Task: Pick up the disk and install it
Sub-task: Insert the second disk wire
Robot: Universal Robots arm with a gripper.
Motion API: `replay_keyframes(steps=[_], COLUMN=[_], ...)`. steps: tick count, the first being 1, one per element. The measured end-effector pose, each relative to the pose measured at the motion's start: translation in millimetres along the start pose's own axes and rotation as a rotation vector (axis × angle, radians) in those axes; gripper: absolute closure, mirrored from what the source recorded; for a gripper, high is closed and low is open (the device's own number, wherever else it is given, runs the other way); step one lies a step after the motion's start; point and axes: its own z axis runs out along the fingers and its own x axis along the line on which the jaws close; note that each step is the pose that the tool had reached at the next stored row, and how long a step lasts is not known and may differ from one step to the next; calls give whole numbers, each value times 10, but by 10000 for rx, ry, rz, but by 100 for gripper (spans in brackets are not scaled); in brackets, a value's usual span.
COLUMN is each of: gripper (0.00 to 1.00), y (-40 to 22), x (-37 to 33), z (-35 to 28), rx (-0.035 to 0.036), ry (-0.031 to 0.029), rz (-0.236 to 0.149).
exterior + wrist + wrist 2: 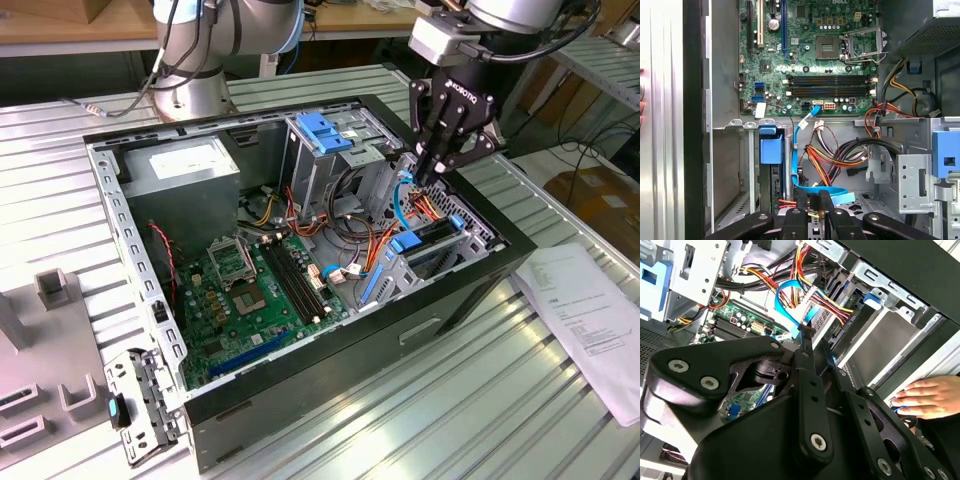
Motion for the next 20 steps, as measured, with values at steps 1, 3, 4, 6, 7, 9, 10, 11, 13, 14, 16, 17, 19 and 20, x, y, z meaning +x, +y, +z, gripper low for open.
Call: replay_keyframes(steps=[1, 3, 4, 6, 7, 9, 10, 11, 13, 14, 16, 17, 19, 20], gripper=[76, 76, 76, 76, 76, 76, 76, 76, 76, 76, 76, 76, 76, 77], y=[0, -1, -1, 1, 2, 2, 3, 3, 4, 4, 4, 3, 2, 2], x=[0, -5, -12, -43, -68, -87, -111, -139, -178, -195, -224, -234, -246, -247], z=[-5, -12, -14, -14, -9, -1, 18, 31, 46, 52, 65, 71, 86, 91], rx=[-8, -18, -19, -15, -10, -5, 2, 7, 12, 14, 17, 18, 19, 20], ry=[0, 2, 20, 138, 286, 456, 669, 811, 966, 1037, 1125, 1149, 1190, 1212], rz=[1, -1, -1, 1, 4, 8, 12, 15, 18, 19, 20, 21, 23, 23])
